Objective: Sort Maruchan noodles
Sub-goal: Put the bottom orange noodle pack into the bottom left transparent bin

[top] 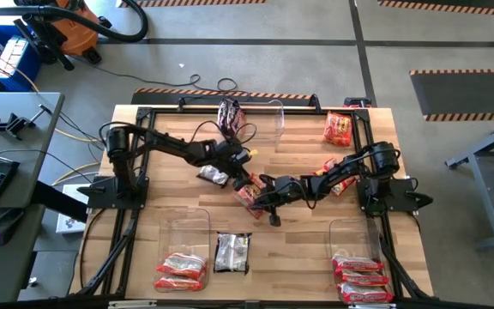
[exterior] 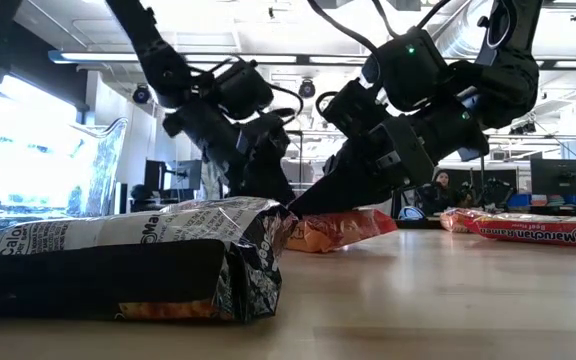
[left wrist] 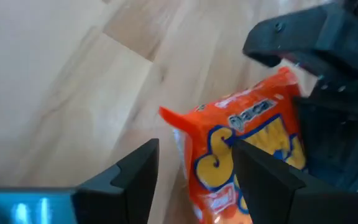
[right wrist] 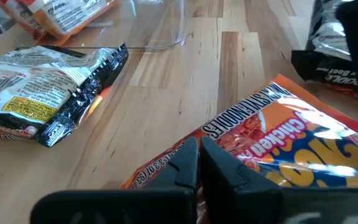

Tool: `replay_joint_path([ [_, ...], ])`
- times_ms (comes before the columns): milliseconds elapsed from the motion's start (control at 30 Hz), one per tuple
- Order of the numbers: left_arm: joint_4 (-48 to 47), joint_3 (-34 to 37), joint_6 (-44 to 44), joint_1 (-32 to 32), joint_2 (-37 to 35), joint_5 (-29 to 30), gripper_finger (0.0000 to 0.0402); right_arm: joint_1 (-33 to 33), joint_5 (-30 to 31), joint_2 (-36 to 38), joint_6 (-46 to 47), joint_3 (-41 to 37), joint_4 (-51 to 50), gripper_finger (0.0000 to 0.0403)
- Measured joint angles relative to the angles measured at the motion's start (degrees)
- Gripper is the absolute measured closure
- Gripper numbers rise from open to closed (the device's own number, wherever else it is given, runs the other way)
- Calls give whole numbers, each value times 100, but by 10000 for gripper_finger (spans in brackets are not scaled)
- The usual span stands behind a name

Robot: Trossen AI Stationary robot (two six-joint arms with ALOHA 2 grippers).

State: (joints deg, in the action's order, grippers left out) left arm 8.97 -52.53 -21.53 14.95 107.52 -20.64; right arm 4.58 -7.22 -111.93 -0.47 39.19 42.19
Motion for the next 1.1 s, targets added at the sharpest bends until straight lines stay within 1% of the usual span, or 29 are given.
replay_joint_path([
  [233, 762, -7, -182, 48, 416, -900, 207, 0, -8, -3, -5, -6, 27, 398],
  [367, 981, -7, -169, 15, 474, -1025, 224, 2, -13, -3, -105, -6, 29, 398],
  [500, 1075, -4, -93, 10, 487, -1028, 270, 7, -34, -7, -102, -10, 94, 398],
  [633, 1083, 0, 74, 72, 488, -1072, 337, 9, -33, -7, 15, -17, 321, 398],
  [700, 1128, 0, 114, 91, 488, -1082, 373, 11, -1, 90, 47, -19, 209, 398],
  [767, 1209, 0, 124, 86, 488, -1061, 393, 38, 64, 311, 48, -46, -50, 398],
  [833, 1259, 0, 163, 86, 430, -1052, 393, 79, 217, 631, 16, -147, -386, 398],
  [933, 1314, 0, 304, 53, 284, -1009, 396, 161, 683, 1334, -54, -433, -801, 398],
  [1033, 1288, 0, 452, 6, 20, -829, 399, 195, 1067, 2052, -90, -1023, -723, 400],
  [1100, 1238, 3, 571, -19, -195, -730, 399, 148, 1126, 2453, 20, -1520, -223, 402],
])
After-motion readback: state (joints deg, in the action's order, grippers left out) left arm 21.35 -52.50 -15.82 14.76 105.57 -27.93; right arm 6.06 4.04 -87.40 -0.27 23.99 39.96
